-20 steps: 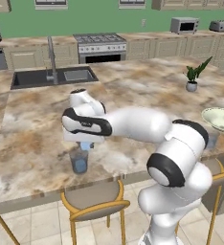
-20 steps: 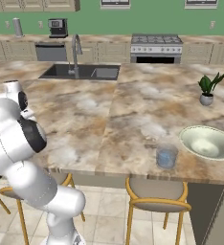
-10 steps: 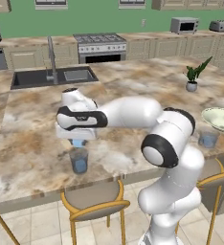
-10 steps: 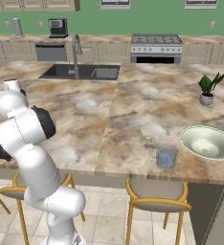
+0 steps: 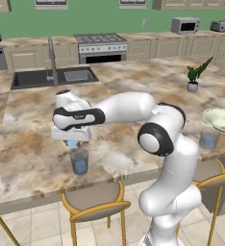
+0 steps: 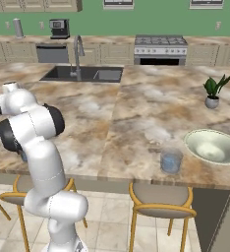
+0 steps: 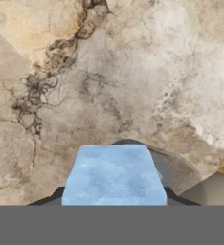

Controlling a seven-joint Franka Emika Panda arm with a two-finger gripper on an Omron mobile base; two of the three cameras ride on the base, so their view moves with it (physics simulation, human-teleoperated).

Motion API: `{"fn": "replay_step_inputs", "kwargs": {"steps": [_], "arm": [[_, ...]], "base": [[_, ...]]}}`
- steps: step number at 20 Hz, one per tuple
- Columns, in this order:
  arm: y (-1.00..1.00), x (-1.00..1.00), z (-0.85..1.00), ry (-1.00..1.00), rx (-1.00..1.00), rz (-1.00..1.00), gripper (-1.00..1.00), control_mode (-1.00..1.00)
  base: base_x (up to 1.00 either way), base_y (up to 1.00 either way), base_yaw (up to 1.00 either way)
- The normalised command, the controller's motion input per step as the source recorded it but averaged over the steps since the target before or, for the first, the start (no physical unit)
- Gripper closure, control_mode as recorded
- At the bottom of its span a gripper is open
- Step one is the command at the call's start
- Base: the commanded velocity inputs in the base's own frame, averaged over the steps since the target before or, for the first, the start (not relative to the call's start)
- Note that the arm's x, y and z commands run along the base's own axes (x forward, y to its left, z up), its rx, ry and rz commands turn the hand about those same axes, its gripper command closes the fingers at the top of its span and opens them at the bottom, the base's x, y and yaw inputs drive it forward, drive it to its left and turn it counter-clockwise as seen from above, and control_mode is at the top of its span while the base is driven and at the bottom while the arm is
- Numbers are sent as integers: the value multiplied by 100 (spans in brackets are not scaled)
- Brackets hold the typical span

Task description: There are four ice cubes in the ice bowl. Place two ice cubes in each glass of water.

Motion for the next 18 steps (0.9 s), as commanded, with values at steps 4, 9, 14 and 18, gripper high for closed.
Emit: {"fn": "replay_step_inputs", "kwargs": {"steps": [4,9,14,18], "arm": [[-2,0,-6,0,0,-8,100,-100],[-25,0,-9,0,0,-10,100,-100],[-20,-8,-10,0,0,-11,100,-100],[0,-21,-1,0,0,-10,100,-100]], "base": [[0,0,0],[0,0,0],[0,0,0],[0,0,0]]}}
